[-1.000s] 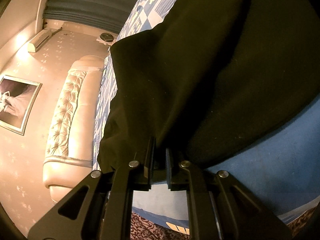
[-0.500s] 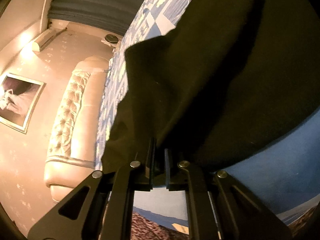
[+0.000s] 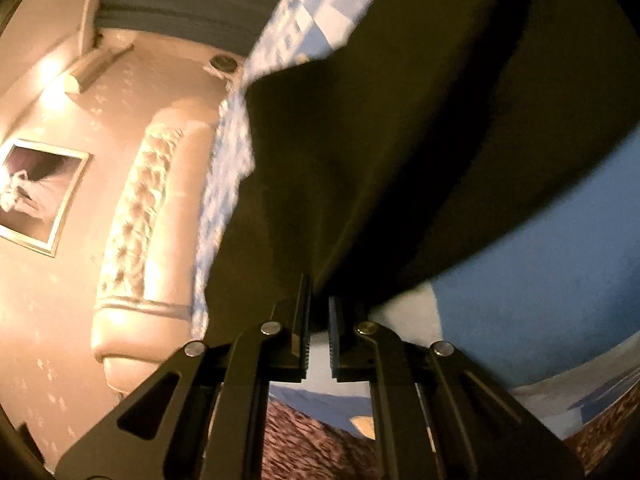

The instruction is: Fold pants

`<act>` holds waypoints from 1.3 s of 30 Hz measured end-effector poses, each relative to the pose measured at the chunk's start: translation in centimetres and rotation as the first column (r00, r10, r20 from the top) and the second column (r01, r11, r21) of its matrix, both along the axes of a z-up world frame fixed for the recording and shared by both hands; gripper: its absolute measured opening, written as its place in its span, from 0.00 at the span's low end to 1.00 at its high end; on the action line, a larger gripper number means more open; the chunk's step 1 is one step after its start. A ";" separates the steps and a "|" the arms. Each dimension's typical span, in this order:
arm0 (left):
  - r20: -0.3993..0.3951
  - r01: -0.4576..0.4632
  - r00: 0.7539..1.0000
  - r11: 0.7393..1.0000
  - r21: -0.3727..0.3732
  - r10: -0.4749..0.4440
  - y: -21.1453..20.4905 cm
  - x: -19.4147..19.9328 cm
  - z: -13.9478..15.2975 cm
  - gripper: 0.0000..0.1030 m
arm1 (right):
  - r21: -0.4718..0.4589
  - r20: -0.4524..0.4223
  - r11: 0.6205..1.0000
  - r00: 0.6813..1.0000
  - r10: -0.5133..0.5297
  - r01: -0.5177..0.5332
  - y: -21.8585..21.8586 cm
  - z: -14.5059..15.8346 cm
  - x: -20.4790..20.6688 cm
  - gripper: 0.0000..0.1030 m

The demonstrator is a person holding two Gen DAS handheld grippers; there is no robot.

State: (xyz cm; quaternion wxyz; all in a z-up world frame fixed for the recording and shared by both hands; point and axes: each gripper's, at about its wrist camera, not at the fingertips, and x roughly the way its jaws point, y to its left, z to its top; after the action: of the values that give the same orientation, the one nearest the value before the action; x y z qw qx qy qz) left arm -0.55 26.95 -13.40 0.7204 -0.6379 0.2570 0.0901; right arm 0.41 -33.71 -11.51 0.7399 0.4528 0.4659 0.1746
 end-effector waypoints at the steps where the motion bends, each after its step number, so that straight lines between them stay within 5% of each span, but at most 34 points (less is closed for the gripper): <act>1: -0.002 0.016 1.000 1.000 0.004 -0.016 0.1 0.2 -0.6 0.07 | 0.020 -0.006 1.000 1.000 -0.006 0.006 -0.2 -0.4 -0.1 0.07; 4: 0.026 0.057 0.998 0.998 0.036 -0.058 0.3 0.2 -0.5 0.08 | 0.042 -0.009 0.999 1.000 -0.019 0.020 -1.1 0.0 -0.2 0.15; 6: 0.029 0.094 0.995 0.991 0.098 -0.097 0.3 0.0 0.5 0.11 | 0.010 0.035 0.999 0.998 -0.051 0.051 -2.7 1.8 -0.5 0.43; 7: 0.026 0.114 0.993 0.982 0.148 -0.119 0.3 -0.1 1.3 0.16 | -0.007 0.051 0.997 0.996 -0.071 0.071 -3.6 2.4 -0.5 0.47; 10: 0.013 0.136 0.989 0.943 0.303 -0.147 0.4 -1.1 3.7 0.28 | -0.077 0.106 0.973 0.972 -0.211 0.220 -10.0 5.4 0.3 0.50; 13: 0.009 0.151 0.986 0.903 0.401 -0.169 0.3 -1.8 5.7 0.29 | -0.095 0.121 0.921 0.923 -0.366 0.378 -17.7 6.4 2.1 0.53; 15: 0.027 0.161 0.981 0.891 0.424 -0.190 -0.3 -1.6 7.0 0.32 | -0.144 0.112 0.880 0.891 -0.440 0.453 -22.4 6.1 3.9 0.53; 18: 0.066 0.192 0.968 0.886 0.423 -0.241 -2.6 -0.7 8.5 0.56 | -0.173 0.067 0.854 0.871 -0.486 0.490 -27.3 4.3 6.8 0.53; 21: 0.082 0.246 0.949 0.878 0.411 -0.305 -5.3 1.1 9.4 0.76 | -0.126 0.047 0.851 0.860 -0.508 0.509 -29.4 2.4 8.9 0.49; 25: 0.057 0.344 0.919 0.864 0.367 -0.390 -9.8 3.4 9.0 0.79 | -0.146 0.063 0.872 0.884 -0.463 0.467 -29.6 1.9 11.4 0.42; 27: 0.052 0.378 0.905 0.855 0.356 -0.422 -11.8 4.5 8.7 0.79 | -0.173 0.039 0.886 0.902 -0.430 0.430 -29.4 1.3 12.4 0.05; 29: 0.048 0.414 0.889 0.846 0.335 -0.454 -13.5 5.5 8.3 0.79 | -0.125 0.018 0.903 0.910 -0.413 0.412 -29.4 0.9 12.8 0.06; 32: 0.055 0.471 0.859 0.828 0.304 -0.509 -16.3 6.5 8.1 0.79 | -0.113 0.096 0.913 0.919 -0.382 0.392 -29.3 3.4 12.1 0.06; 39: 0.040 0.591 0.775 0.745 0.308 -0.631 -22.7 7.5 7.6 0.79 | -0.190 0.226 0.907 0.916 -0.332 0.376 -31.1 9.8 5.4 0.06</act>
State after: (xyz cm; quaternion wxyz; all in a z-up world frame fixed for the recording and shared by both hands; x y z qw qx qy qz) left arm 6.95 4.25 -5.78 0.8084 -0.4150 0.3849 -0.1613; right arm 5.86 -64.86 -1.72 0.8472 0.4229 0.3206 0.0238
